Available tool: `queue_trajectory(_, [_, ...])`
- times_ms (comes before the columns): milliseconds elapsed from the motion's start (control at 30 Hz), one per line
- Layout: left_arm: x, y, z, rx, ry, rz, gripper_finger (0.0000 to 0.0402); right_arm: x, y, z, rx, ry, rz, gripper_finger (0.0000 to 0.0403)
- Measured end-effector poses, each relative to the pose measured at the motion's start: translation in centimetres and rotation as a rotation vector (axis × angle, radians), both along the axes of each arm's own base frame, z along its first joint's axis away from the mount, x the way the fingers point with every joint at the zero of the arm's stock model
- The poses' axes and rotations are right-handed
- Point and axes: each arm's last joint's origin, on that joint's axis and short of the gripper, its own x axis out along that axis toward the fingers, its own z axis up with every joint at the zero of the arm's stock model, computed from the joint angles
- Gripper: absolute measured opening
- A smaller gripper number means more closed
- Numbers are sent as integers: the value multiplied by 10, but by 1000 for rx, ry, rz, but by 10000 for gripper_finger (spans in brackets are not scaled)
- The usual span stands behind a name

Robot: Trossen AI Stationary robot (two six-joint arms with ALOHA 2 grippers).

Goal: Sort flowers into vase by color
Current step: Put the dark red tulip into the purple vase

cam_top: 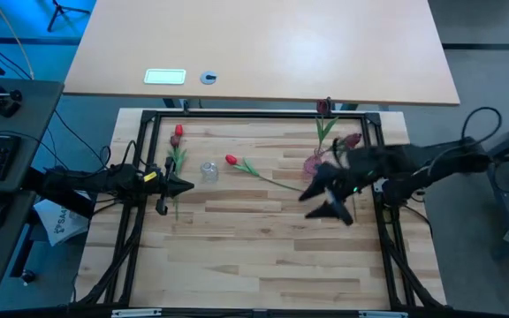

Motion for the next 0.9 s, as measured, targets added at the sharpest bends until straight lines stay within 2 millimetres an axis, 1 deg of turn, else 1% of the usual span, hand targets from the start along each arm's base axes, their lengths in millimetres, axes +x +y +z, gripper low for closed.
queue_trajectory(167, [0, 0, 0, 0, 0, 0, 0, 20, 18, -27, -65, 124, 71, 275])
queue_trajectory(333, [0, 0, 0, 0, 0, 0, 0, 33, 26, -55, -104, 299, 82, 275])
queue_trajectory(500, [0, 0, 0, 0, -2, 0, 0, 60, 35, -87, -39, 440, 19, 275])
queue_trajectory(600, [0, 0, 0, -23, -4, -1, 0, 80, 43, -109, 46, 497, 37, 275])
queue_trajectory(667, [0, -1, 3, -152, -31, -29, 0, 93, 48, -121, 120, 522, 40, 275])
queue_trajectory(767, [-1, -1, 12, -421, -119, -70, 0, 104, 54, -134, 244, 582, 46, 275])
queue_trajectory(833, [-3, 0, 19, -588, -201, -67, 0, 106, 58, -135, 295, 603, 38, 275])
queue_trajectory(900, [-5, 2, 28, -687, -301, -55, 0, 106, 61, -132, 312, 585, 29, 275])
